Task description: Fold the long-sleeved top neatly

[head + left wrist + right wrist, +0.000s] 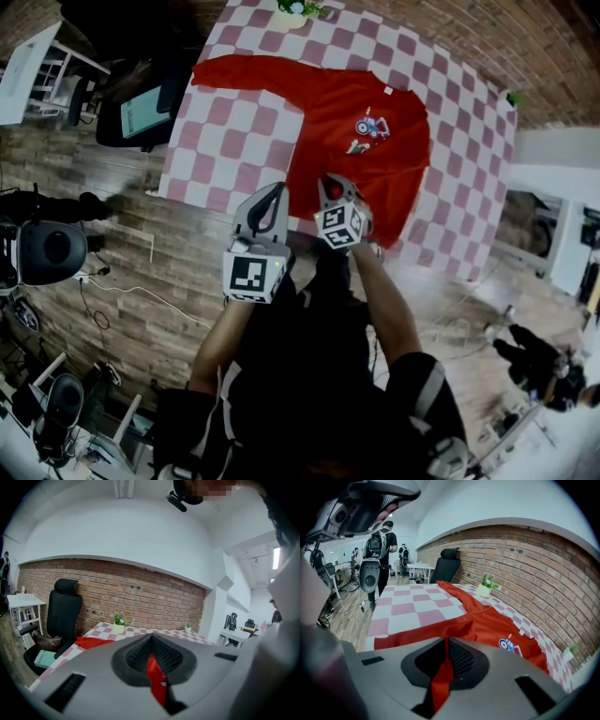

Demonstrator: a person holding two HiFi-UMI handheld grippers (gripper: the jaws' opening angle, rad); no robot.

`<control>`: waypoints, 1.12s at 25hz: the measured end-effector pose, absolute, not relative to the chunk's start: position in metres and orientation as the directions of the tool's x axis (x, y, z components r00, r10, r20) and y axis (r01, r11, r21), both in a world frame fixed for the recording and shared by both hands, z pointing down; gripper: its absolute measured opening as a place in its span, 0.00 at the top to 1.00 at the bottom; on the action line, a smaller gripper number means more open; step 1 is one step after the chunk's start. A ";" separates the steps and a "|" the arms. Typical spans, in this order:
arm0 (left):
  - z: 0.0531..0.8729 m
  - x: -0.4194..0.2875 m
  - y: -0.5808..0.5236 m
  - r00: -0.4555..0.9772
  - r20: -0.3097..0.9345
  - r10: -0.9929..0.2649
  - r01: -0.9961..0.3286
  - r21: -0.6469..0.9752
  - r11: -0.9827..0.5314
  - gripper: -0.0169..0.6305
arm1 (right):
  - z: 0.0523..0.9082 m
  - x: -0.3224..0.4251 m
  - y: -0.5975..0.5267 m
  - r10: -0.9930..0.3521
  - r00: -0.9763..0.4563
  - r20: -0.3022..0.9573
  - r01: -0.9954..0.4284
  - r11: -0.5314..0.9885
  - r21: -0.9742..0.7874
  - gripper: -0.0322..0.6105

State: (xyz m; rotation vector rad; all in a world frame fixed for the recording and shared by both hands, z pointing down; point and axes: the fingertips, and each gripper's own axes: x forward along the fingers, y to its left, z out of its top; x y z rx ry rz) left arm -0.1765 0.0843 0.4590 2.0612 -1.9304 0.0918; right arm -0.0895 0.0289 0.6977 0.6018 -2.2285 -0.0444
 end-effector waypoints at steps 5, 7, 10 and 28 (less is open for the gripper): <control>0.467 -0.184 0.091 0.100 0.262 -0.960 -0.979 0.196 -0.048 0.96 | 0.725 -0.095 0.037 -0.411 -0.520 0.749 -0.394 0.893 0.216 0.91; 0.469 -0.186 0.093 0.110 0.263 -0.958 -0.977 0.203 -0.057 0.96 | 0.729 -0.097 0.039 -0.404 -0.506 0.762 -0.407 0.891 0.201 0.91; 0.471 -0.189 0.094 0.126 0.263 -0.957 -0.976 0.206 -0.071 0.96 | 0.732 -0.102 0.040 -0.402 -0.497 0.769 -0.428 0.884 0.186 0.91; 0.465 -0.200 0.099 0.206 0.240 -0.949 -0.960 0.236 -0.149 0.96 | 0.683 -0.105 0.050 -0.434 -0.546 0.717 -0.597 0.801 0.030 0.84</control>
